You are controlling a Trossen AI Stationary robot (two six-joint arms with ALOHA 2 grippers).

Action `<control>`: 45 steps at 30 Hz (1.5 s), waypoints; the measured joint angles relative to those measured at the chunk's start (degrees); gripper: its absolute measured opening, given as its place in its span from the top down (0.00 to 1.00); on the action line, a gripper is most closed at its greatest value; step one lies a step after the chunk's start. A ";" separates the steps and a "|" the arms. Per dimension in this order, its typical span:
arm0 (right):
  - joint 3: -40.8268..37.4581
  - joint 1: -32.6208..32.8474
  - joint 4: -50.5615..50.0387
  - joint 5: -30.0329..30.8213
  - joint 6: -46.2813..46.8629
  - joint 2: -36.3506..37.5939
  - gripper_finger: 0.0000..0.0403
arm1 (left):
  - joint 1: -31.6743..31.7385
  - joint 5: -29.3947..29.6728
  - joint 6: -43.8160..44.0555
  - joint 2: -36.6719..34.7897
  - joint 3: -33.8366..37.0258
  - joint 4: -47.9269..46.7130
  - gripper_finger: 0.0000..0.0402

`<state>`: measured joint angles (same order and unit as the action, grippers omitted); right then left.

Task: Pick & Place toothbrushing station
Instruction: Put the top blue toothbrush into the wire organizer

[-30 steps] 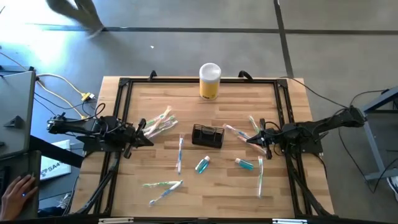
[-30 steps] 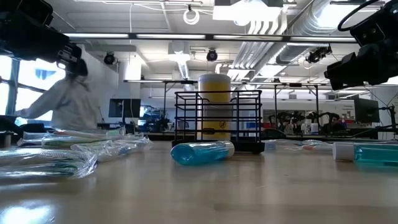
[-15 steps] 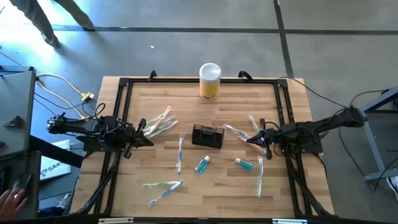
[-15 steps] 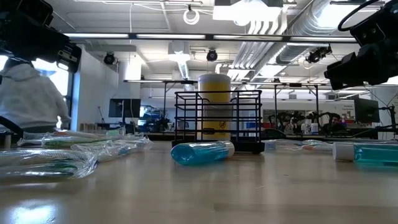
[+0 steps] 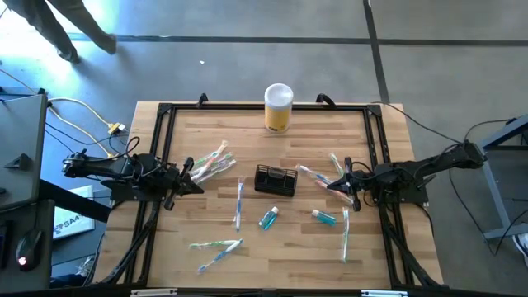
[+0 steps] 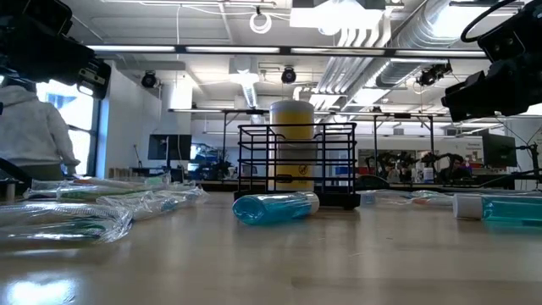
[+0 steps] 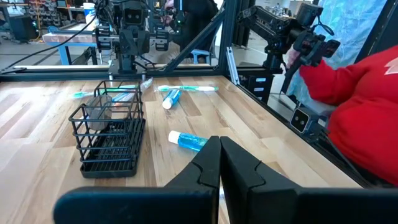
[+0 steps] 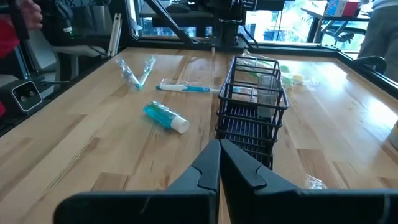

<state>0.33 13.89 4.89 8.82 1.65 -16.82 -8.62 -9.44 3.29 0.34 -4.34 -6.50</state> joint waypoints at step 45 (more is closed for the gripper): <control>28.89 -1.23 -34.09 14.75 34.86 -33.57 0.82 | 0.00 3.83 7.44 0.56 -0.04 -0.61 1.00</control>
<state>29.22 12.66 -29.20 23.57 36.51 -50.39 -8.62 -5.60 10.73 0.91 -4.38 -7.11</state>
